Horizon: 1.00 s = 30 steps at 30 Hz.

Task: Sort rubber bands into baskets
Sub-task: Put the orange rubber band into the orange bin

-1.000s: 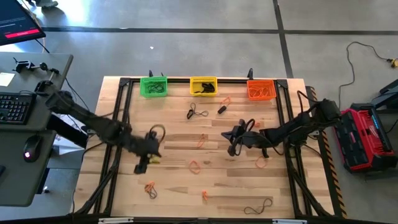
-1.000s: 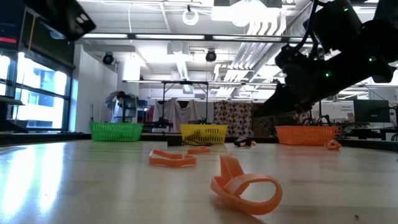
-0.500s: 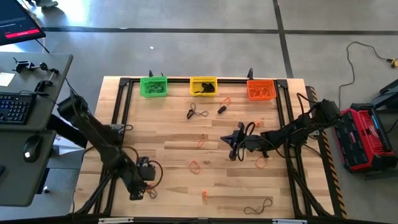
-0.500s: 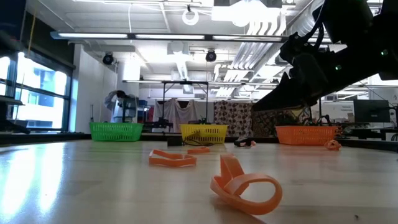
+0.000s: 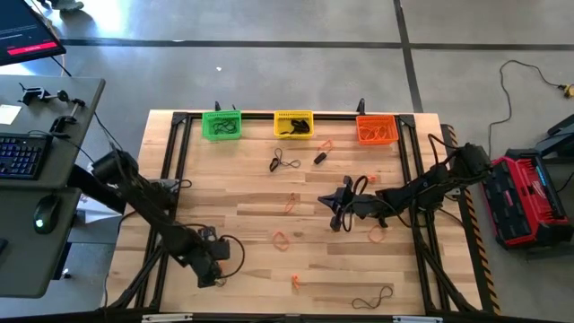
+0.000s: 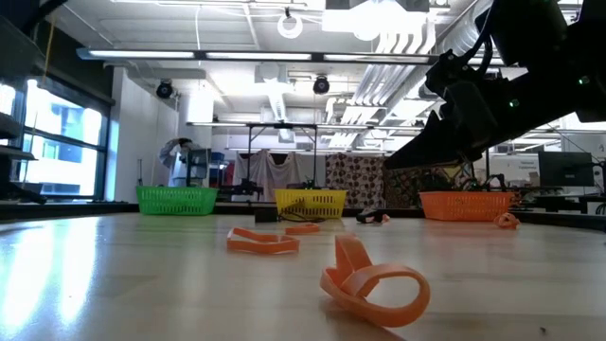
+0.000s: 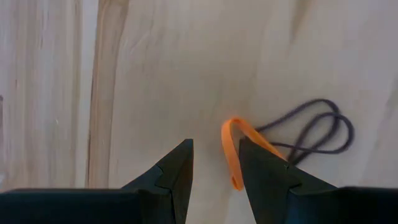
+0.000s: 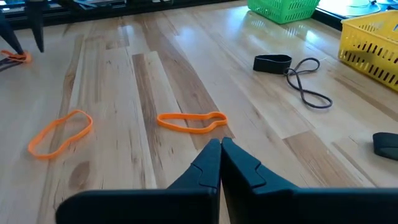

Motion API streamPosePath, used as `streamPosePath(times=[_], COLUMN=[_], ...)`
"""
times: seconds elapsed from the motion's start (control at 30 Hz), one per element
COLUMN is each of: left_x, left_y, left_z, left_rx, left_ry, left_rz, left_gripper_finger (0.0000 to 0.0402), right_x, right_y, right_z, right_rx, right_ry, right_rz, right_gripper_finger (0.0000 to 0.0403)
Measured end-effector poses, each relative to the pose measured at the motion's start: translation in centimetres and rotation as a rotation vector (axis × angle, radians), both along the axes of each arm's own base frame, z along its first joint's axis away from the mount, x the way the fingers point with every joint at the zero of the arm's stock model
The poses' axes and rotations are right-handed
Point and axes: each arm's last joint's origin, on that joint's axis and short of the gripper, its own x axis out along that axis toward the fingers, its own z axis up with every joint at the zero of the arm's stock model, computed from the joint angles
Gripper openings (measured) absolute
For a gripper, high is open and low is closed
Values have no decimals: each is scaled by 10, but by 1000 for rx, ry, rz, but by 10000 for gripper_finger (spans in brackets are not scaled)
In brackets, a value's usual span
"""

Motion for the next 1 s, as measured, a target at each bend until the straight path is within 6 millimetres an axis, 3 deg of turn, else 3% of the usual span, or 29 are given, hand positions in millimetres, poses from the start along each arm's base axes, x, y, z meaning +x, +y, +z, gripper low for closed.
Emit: streamPosePath(times=[0.2, 0.47, 0.57, 1.0], left_x=[1, 1, 0, 5], left_y=[-2, -3, -3, 10], left_z=[-6, -10, -9, 31], left_rx=[-3, -25, -38, -27], left_ry=[26, 71, 83, -190], left_rz=[2, -33, -42, -7], left_gripper_finger=[113, 16, 6, 1], right_x=[0, 0, 0, 0], right_y=[0, 0, 0, 0], right_z=[0, 0, 0, 0], right_rx=[0, -4, -11, -24], right_ry=[0, 4, 8, 6], right_rz=[-1, 1, 3, 10], right_gripper_finger=[0, 0, 0, 0])
